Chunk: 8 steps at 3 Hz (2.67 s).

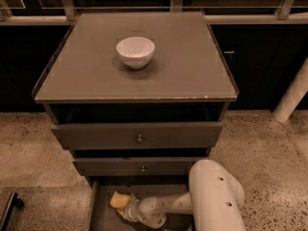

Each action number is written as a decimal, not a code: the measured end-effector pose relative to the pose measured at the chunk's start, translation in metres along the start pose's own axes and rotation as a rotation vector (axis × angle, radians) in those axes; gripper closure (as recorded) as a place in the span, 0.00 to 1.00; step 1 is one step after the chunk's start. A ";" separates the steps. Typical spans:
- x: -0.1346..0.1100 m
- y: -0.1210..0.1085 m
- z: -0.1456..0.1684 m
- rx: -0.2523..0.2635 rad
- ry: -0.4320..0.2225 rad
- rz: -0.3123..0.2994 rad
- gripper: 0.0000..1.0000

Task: Pick sponge from bottom drawer and place on counter

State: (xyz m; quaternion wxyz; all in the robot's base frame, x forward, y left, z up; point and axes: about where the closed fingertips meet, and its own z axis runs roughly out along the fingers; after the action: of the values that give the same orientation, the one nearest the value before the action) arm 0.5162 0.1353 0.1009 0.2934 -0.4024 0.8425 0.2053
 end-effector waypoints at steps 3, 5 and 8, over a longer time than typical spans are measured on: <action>0.010 -0.052 -0.042 -0.065 -0.069 -0.001 1.00; 0.014 -0.022 -0.120 -0.289 -0.004 0.024 1.00; -0.030 -0.037 -0.237 -0.109 0.095 -0.032 1.00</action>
Offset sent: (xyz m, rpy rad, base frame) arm -0.0129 -0.0328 0.0416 0.2682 0.0778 0.2530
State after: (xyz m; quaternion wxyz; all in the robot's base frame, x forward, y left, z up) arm 0.4830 -0.0084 0.2928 0.2341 -0.4402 0.8367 0.2268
